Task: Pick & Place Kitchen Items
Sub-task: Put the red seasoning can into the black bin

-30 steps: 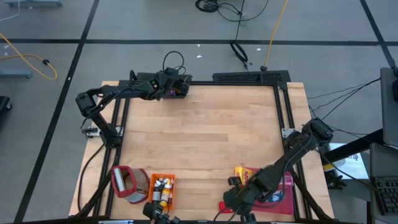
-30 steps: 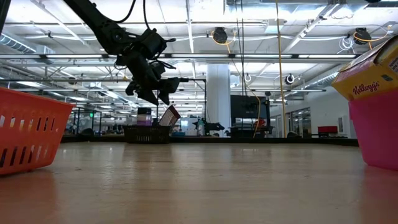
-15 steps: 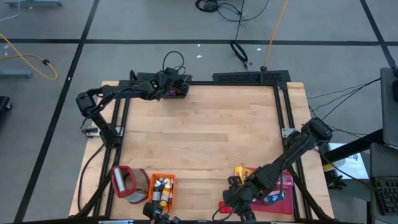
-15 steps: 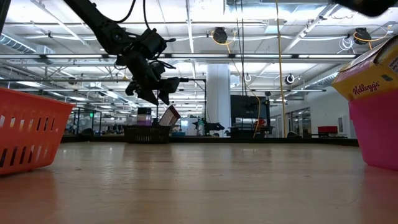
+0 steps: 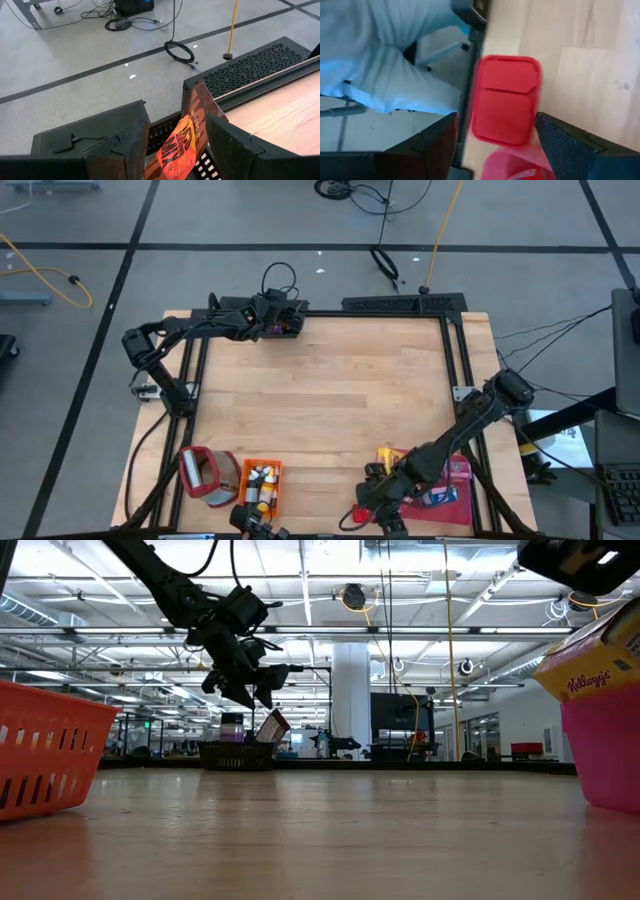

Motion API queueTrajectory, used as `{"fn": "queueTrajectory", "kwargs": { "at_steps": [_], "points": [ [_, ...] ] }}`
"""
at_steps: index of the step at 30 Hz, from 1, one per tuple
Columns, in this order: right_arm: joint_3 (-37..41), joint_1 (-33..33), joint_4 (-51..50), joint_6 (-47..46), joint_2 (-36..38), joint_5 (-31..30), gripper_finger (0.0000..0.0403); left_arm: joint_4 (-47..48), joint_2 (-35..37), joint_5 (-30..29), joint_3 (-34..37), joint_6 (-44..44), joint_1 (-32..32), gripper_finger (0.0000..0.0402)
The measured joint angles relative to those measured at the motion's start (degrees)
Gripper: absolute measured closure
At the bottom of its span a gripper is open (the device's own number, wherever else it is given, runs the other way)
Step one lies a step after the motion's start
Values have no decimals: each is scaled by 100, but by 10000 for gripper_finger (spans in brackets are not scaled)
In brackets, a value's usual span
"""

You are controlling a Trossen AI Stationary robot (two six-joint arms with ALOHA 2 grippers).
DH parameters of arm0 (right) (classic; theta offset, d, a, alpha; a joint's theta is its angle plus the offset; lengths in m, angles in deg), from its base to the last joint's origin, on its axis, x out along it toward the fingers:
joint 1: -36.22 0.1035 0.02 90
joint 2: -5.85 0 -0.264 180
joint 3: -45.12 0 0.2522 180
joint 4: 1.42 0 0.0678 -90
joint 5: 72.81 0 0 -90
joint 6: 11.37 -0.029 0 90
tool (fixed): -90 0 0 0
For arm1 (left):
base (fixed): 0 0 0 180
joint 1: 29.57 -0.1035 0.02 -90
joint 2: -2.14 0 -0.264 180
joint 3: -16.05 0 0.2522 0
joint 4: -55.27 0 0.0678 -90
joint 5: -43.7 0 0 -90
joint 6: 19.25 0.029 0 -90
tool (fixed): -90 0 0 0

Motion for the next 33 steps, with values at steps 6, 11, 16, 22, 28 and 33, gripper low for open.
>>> {"fn": "queueTrajectory", "kwargs": {
  "at_steps": [6, 11, 16, 22, 28, 33],
  "points": [
    [2, 2, 239, -85, -279, 19, 144, 0, 0, -2, 0, 0, 0, 201],
    [2, 5, 314, -107, -464, 34, 145, 11, -1, -3, 0, 0, 0, 201],
    [-7, 7, 476, -3, -637, 33, 147, 90, 0, -7, 0, 55, 0, 201],
    [-11, -41, 441, 7, -654, 21, 153, 181, -1, -11, 2, 61, 0, 201],
    [-11, -69, 372, 69, -633, 6, 184, 177, 0, -13, 2, 63, 0, 201],
    [-11, -92, 336, 72, -625, 6, 217, 176, 0, -13, 2, 63, 0, 201]
  ]
}}
